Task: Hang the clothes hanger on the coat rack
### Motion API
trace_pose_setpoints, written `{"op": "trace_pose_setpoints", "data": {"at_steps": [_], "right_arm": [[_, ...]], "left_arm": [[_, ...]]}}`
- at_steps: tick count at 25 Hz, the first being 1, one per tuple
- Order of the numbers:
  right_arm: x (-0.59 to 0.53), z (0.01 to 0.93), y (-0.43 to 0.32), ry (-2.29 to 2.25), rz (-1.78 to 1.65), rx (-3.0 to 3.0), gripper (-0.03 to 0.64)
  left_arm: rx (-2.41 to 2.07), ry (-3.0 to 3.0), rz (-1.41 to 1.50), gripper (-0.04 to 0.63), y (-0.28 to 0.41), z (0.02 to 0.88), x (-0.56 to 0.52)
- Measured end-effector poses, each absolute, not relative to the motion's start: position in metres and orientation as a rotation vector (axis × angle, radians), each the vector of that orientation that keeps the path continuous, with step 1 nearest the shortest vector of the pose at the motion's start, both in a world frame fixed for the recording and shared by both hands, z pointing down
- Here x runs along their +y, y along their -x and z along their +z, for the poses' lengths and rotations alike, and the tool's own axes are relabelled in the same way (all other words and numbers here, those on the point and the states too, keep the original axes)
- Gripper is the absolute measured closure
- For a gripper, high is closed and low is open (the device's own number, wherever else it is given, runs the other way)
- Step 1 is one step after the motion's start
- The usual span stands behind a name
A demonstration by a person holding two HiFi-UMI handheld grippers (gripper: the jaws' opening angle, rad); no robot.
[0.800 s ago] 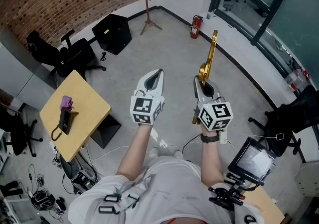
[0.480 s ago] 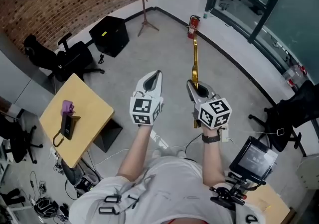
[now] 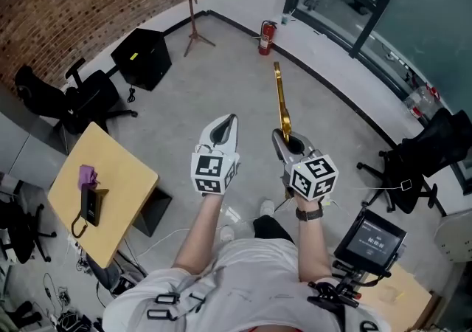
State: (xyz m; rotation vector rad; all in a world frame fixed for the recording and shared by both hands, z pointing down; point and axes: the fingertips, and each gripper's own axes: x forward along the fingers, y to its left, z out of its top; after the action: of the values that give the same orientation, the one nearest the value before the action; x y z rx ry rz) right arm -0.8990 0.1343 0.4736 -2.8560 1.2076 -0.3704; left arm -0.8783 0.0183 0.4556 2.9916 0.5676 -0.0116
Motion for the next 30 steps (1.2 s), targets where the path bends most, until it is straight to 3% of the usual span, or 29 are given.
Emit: {"op": "trace_pose_setpoints", "data": {"at_steps": [8, 16, 30], "right_arm": [[0.192, 0.493, 0.806, 2.839, -0.368, 1.165, 0.611], [0.285, 0.467, 0.679, 2.863, -0.279, 1.078, 0.611], [0.348, 0.525, 0.573, 2.765, -0.464, 0.999, 0.606]], "left_arm": [[0.672, -3.019, 0.037, 0.594, 0.789, 0.468, 0.085], [0.788, -3.044, -0.068, 0.594, 0.666, 0.427, 0.187], [0.865, -2.980, 0.062, 0.594, 0.545, 0.474, 0.266]]}}
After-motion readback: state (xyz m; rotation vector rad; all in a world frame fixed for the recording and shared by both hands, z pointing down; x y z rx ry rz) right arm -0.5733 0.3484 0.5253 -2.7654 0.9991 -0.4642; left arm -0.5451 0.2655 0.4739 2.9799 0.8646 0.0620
